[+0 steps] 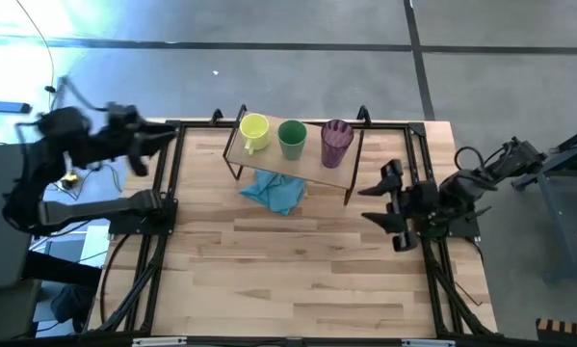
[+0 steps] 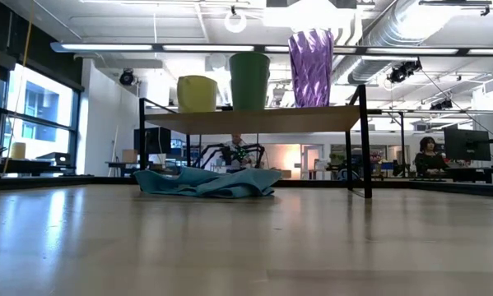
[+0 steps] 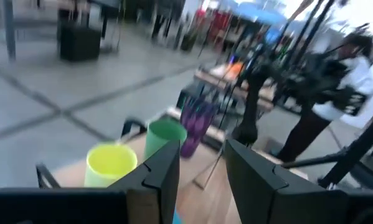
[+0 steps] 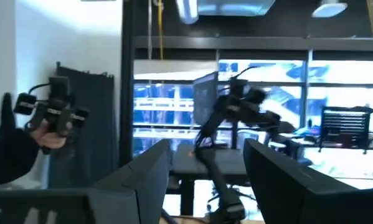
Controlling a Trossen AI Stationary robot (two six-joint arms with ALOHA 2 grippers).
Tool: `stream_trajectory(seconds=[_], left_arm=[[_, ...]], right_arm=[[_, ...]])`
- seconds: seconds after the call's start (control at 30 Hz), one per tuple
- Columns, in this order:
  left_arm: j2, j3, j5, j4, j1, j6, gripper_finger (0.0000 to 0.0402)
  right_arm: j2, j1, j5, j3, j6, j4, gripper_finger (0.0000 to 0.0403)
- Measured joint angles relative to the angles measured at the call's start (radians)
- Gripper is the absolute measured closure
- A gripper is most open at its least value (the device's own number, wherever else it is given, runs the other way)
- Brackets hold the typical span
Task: Stack small to large cups/mugs on shelf
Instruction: Return to Home Position
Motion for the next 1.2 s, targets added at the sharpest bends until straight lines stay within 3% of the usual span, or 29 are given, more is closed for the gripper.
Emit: stream_trajectory(seconds=[0.17, 0.37, 0.5, 0.67, 0.77, 1.0, 1.2], left_arm=[[-0.127, 0.0, 0.007, 0.0, 0.0, 0.08, 0.0284], [-0.213, 0.0, 0.128, -0.002, 0.0, 0.18, 0.0286], [-0.259, 0.0, 0.107, -0.084, 0.0, 0.206, 0.0285], [-0.333, -0.034, 0.158, -0.15, 0.0, 0.279, 0.0286], [-0.385, -0.103, 0.245, -0.079, 0.0, 0.324, 0.029], [-0.462, -0.404, 0.066, 0.232, 0.0, 0.217, 0.0295], [-0.462, -0.645, 0.108, 0.526, 0.0, 0.101, 0.0295]], right_arm=[[-0.032, 0.0, 0.078, 0.0, -0.032, -0.018, 0.0206], [-0.054, 0.002, 0.105, 0.0, -0.189, -0.073, 0.0206], [-0.145, 0.034, 0.281, 0.0, -0.201, -0.232, 0.0206], [-0.291, 0.104, 0.436, 0.0, -0.066, -0.489, 0.0206], [-0.358, 0.122, 0.469, 0.0, 0.033, -0.612, 0.0206], [-0.389, 0.121, 0.495, 0.0, 0.099, -0.73, 0.0206], [-0.391, 0.121, 0.483, 0.0, 0.135, -0.759, 0.0206]])
